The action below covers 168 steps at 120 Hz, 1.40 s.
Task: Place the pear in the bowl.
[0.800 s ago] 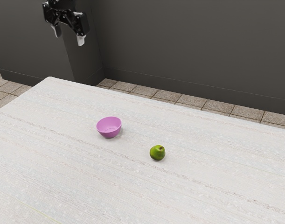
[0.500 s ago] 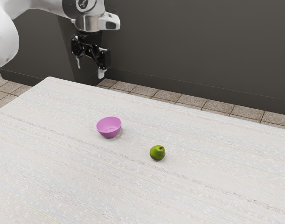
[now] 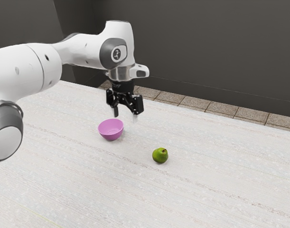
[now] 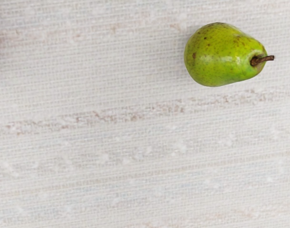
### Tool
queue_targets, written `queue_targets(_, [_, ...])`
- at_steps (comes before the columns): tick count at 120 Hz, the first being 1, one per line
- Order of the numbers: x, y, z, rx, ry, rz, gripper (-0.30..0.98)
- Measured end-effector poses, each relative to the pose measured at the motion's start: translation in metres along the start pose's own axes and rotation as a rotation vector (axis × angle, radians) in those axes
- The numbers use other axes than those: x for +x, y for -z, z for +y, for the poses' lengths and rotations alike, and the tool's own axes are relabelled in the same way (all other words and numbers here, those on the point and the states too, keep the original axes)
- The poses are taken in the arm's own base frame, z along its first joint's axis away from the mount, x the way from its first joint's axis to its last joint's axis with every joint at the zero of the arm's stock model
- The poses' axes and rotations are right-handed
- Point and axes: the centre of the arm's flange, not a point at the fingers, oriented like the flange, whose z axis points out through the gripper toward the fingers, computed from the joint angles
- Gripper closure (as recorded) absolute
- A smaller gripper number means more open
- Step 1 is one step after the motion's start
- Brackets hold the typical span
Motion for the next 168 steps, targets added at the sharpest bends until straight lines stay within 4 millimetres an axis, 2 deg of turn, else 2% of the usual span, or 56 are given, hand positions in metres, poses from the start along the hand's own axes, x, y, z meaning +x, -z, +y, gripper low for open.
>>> queue_targets(13, [0.001, -0.023, 0.017, -0.052, -0.039, -0.019, 0.01])
queue_targets(23, [0.003, -0.043, 0.037, -0.089, -0.086, -0.019, 0.02])
queue_targets(35, [0.008, -0.056, 0.055, -0.138, -0.138, 0.018, 0.01])
queue_targets(51, [0.016, -0.086, 0.067, -0.168, -0.203, 0.033, 0.01])
queue_targets(59, [0.019, -0.101, 0.068, -0.171, -0.232, 0.033, 0.02])
queue_targets(69, [0.024, -0.110, 0.065, -0.165, -0.276, 0.054, 0.02])
queue_targets(84, [0.036, -0.125, 0.045, -0.155, -0.328, 0.082, 0.02])
queue_targets(96, [0.044, -0.139, 0.052, -0.153, -0.398, 0.106, 0.02])
queue_targets(128, [0.059, -0.152, 0.045, -0.127, -0.509, 0.152, 0.07])
queue_targets(168, [0.067, -0.167, 0.045, -0.118, -0.604, 0.164, 0.10])
